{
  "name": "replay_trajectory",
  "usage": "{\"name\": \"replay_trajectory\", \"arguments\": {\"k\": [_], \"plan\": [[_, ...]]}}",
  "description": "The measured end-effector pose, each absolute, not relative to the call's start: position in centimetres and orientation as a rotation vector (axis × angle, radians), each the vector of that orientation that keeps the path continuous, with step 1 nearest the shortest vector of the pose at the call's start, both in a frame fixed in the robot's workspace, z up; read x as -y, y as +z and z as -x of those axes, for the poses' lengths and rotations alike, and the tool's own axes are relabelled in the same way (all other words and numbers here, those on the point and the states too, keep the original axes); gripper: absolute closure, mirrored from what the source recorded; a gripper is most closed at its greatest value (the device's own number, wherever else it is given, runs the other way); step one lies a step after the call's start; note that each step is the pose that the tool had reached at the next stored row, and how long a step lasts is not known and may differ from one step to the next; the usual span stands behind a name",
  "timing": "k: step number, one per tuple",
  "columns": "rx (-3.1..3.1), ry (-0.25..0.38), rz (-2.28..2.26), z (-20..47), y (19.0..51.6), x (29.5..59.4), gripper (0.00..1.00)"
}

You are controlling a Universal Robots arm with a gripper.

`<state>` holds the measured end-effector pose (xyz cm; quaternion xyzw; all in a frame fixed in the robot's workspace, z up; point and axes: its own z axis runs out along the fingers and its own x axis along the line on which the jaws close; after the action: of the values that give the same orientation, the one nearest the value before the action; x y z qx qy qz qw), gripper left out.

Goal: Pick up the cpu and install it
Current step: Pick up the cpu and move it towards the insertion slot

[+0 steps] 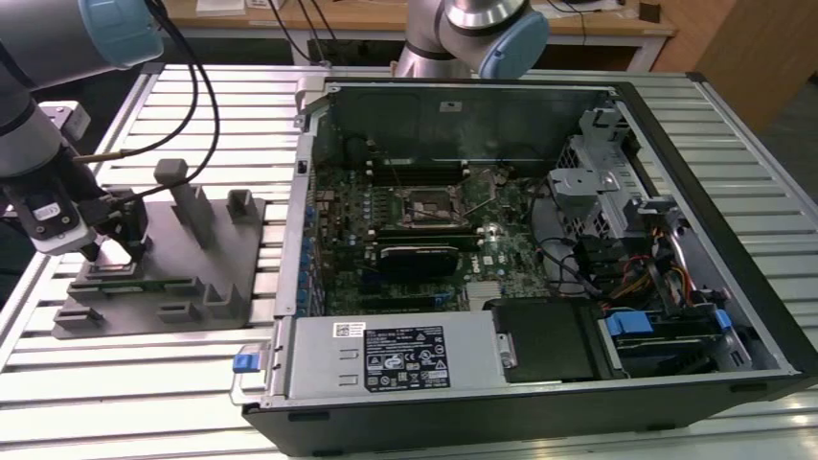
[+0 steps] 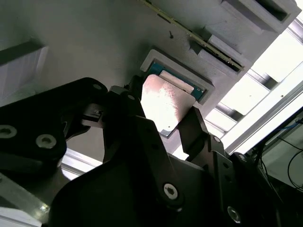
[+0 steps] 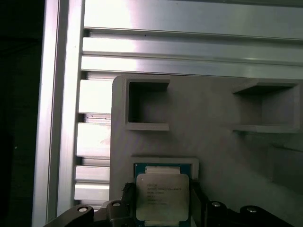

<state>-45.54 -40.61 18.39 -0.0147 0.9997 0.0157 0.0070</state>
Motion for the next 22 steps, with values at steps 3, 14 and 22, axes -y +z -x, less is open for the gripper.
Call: {"name": "replay_trajectory", "arguments": {"k": [3, 14, 22], "plan": [[-3.127, 0.049, 0.046, 45.52, 18.39, 40.6, 0.45], [-3.127, 0.05, 0.046, 45.51, 18.64, 40.6, 0.45], [-3.127, 0.053, 0.046, 45.51, 19.32, 40.6, 0.45]]}}
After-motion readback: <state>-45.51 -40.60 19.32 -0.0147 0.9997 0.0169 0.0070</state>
